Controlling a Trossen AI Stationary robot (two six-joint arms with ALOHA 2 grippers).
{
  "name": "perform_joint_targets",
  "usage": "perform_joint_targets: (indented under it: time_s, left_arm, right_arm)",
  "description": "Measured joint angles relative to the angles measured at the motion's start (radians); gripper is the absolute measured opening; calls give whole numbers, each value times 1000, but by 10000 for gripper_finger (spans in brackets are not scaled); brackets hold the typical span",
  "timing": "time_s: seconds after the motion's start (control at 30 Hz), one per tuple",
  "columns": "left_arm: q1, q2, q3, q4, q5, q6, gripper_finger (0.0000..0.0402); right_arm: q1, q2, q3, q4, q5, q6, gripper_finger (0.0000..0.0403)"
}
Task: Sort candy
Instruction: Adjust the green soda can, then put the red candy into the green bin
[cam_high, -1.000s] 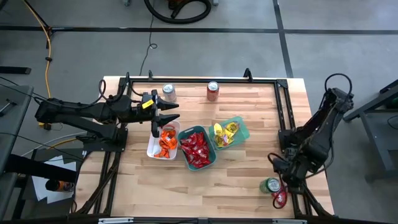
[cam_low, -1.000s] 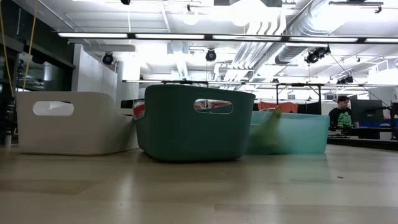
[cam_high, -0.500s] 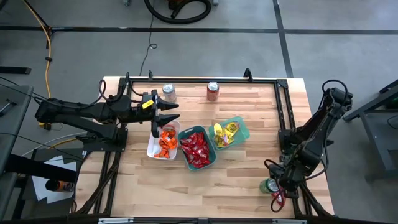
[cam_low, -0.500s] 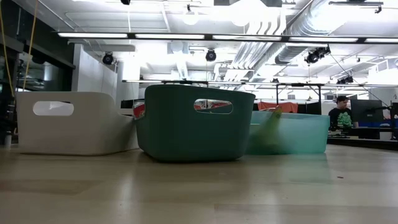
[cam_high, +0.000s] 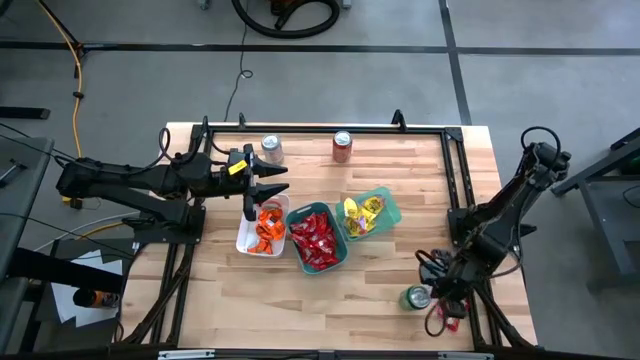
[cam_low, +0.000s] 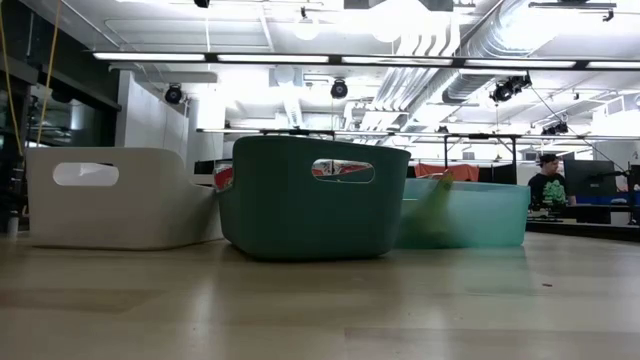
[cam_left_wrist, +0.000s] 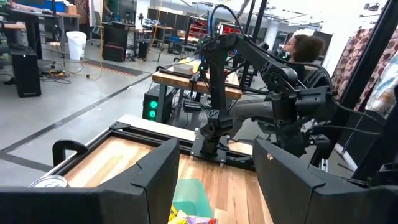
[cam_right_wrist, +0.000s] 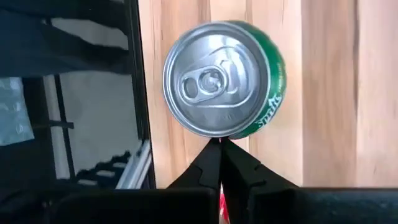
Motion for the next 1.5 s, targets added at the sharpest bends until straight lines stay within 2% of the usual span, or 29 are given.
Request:
perform_joint_targets:
  time_s: [0.27, 0.43, 0.67, 0.77, 1.0, 1.1, 1.33, 1.5]
  left_arm:
    - [0, 0, 0, -38, 0, 0, 191]
    - [0, 0, 1, -43, 0, 0, 191]
    - [0, 0, 1, -43, 0, 9, 191]
    - [0, 0, 1, -43, 0, 8, 191]
    - [0, 0, 1, -43, 0, 8, 191]
    - [0, 0, 1, -43, 0, 8, 191]
    - [0, 0, 1, -43, 0, 8, 191]
    - [0, 0, 1, -43, 0, 7, 191]
  right_arm:
    - [-111, -3, 1, 58, -23, -82, 1]
    - [-104, -21, 2, -55, -144, 9, 0]
    - [-78, 11, 0, -148, -183, 49, 7]
    - [-78, 37, 0, -195, -184, 68, 31]
    - [-59, 99, -4, -215, -196, 59, 130]
    - [-37, 91, -57, -182, -220, 83, 158]
    - [8, -23, -202, 54, -234, 188, 176]
    - [23, -7, -262, 57, -281, 211, 177]
